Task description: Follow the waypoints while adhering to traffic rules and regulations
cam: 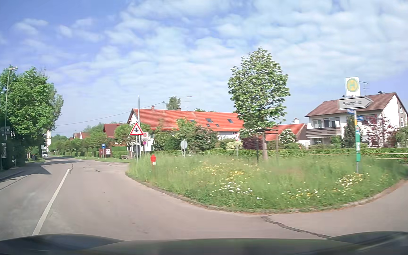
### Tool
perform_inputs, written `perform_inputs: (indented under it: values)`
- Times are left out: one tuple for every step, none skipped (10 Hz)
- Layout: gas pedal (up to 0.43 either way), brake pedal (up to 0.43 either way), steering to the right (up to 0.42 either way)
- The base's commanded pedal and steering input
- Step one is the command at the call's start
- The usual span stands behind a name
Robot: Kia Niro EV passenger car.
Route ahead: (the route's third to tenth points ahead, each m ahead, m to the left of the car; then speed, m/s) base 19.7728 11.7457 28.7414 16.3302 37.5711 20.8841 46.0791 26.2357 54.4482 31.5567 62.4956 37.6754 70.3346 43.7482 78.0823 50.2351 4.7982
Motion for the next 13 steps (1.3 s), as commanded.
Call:
perform_inputs:
  values:
    - [0.138, 0.000, -0.475]
    - [0.138, 0.000, -0.464]
    - [0.138, 0.000, -0.436]
    - [0.138, 0.000, -0.389]
    - [0.130, 0.000, -0.339]
    - [0.098, 0.000, -0.300]
    - [0.067, 0.000, -0.254]
    - [0.067, 0.000, -0.215]
    - [0.079, 0.000, -0.172]
    - [0.087, 0.000, -0.130]
    - [0.087, 0.000, -0.105]
    - [0.087, 0.000, -0.087]
    - [0.087, 0.000, -0.073]
